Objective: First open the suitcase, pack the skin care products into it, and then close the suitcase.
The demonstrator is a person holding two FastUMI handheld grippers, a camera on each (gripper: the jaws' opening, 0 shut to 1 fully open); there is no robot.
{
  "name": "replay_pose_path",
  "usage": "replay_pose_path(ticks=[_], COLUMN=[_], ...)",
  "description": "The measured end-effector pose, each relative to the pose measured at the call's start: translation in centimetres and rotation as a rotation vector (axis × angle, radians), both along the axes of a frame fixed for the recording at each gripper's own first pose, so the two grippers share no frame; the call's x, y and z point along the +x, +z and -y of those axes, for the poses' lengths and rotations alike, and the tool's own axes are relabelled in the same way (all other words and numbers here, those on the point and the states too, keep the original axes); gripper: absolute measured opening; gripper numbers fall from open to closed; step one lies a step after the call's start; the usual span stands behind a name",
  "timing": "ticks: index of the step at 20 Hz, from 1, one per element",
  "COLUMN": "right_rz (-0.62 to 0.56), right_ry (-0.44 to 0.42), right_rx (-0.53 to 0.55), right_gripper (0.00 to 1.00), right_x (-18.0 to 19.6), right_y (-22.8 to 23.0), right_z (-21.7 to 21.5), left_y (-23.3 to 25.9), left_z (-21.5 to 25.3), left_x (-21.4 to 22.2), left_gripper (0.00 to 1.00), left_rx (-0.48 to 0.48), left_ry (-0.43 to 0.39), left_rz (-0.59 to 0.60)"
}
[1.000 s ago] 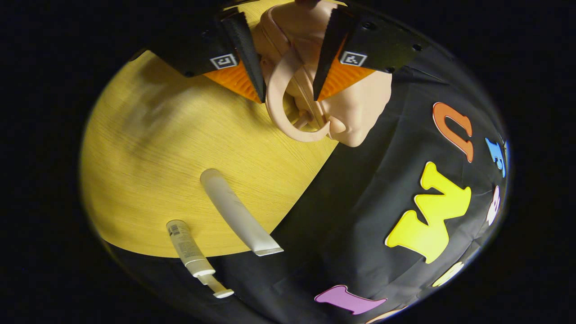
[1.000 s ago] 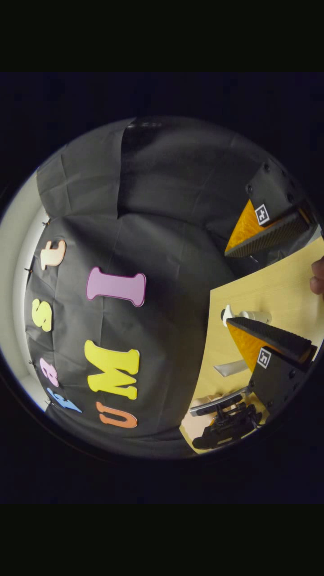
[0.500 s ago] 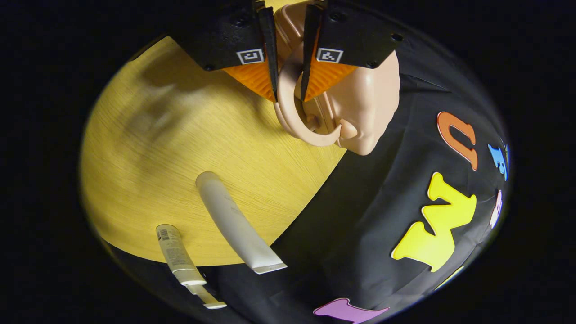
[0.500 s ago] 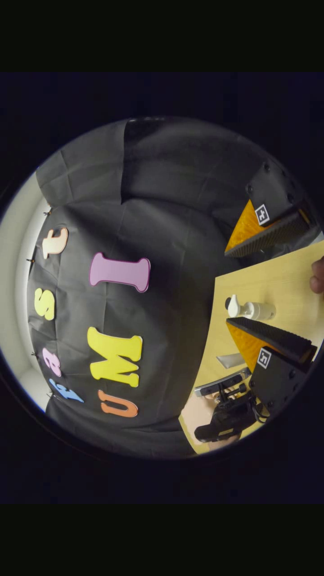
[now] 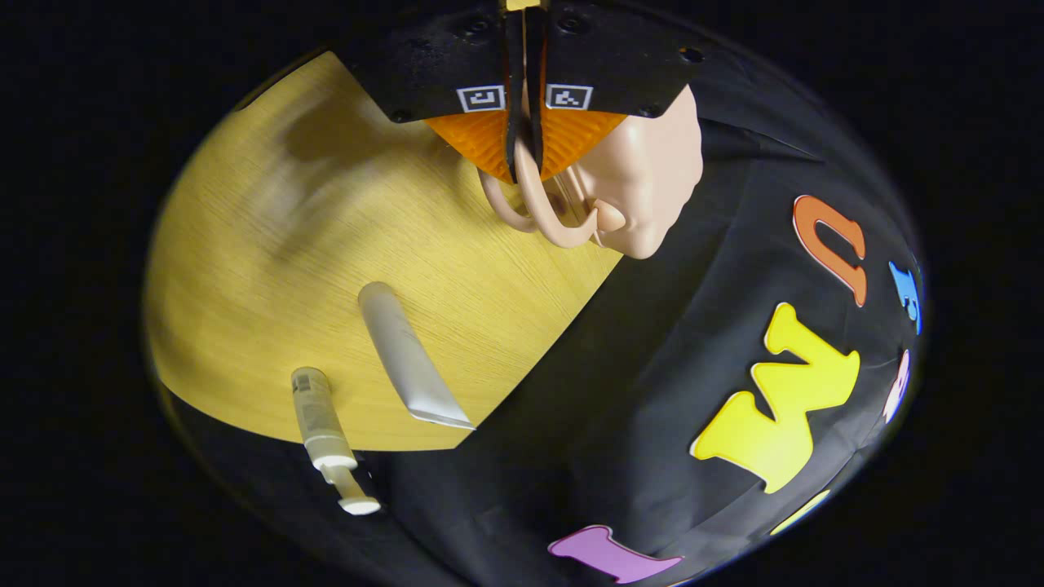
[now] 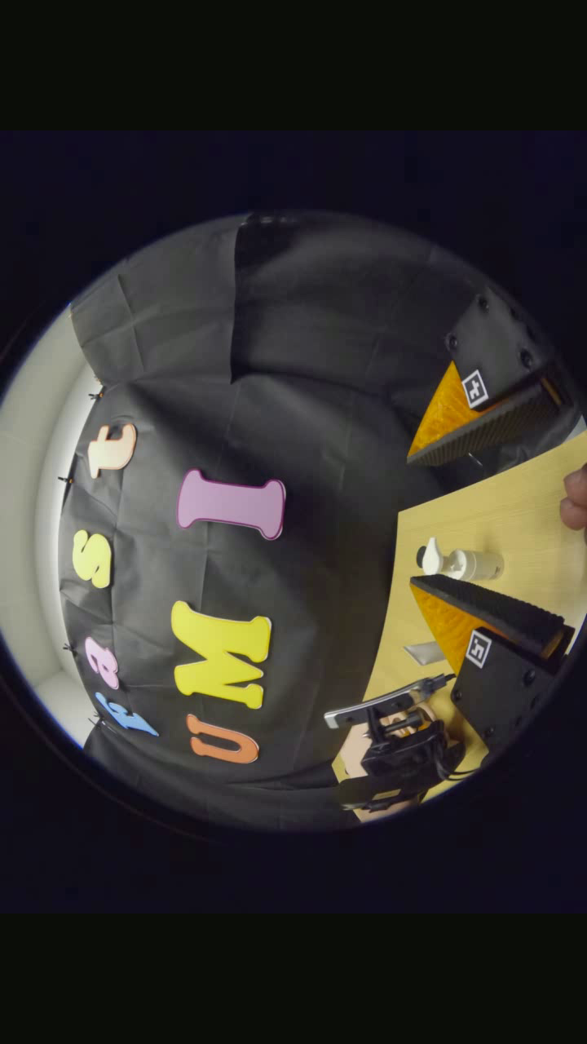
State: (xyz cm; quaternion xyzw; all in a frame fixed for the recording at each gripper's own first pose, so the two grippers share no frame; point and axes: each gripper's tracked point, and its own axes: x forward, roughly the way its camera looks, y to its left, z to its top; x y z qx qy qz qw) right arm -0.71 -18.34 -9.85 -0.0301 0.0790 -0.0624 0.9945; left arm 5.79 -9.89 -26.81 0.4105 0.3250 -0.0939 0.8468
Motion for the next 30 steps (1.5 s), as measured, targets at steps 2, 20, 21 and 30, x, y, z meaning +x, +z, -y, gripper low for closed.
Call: replay_pose_path(ticks=[2, 20, 21, 30], right_rz=[0.009, 0.065, 0.060, 0.027], right_ry=[0.004, 0.178, 0.187, 0.272], right_rx=[-0.009, -0.051, -0.050, -0.131], right_gripper=[0.80, 0.80, 0.80, 0.80], right_x=[0.1, 3.6, 3.7, 4.2], right_y=[0.7, 8.1, 8.1, 8.4], right_z=[-0.8, -18.1, -19.4, -27.7], left_y=[2.3, 21.4, 20.9, 7.5], left_z=[-0.5, -33.1, -35.6, -52.0], left_x=[0.5, 2.1, 1.8, 0.9], left_gripper=[0.03, 0.02, 0.02, 0.03], left_rx=[-0.049, -0.410, -0.416, -0.688], left_ry=[0.006, 0.303, 0.323, 0.557], left_rz=[0.043, 0.497, 0.495, 0.428])
